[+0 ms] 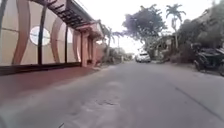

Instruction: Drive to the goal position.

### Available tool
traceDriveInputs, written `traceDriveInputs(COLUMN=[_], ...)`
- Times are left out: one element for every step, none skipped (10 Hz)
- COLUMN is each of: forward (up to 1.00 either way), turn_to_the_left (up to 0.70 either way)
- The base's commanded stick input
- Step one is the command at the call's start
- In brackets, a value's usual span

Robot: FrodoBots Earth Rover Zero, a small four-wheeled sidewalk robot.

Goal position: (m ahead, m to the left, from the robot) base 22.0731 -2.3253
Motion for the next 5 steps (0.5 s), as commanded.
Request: traceDriveInputs(forward=[1.00,1.00,1.00,1.00,1.00], turn_to_the_left=[-0.30,-0.30,-0.30,-0.30,-0.30])
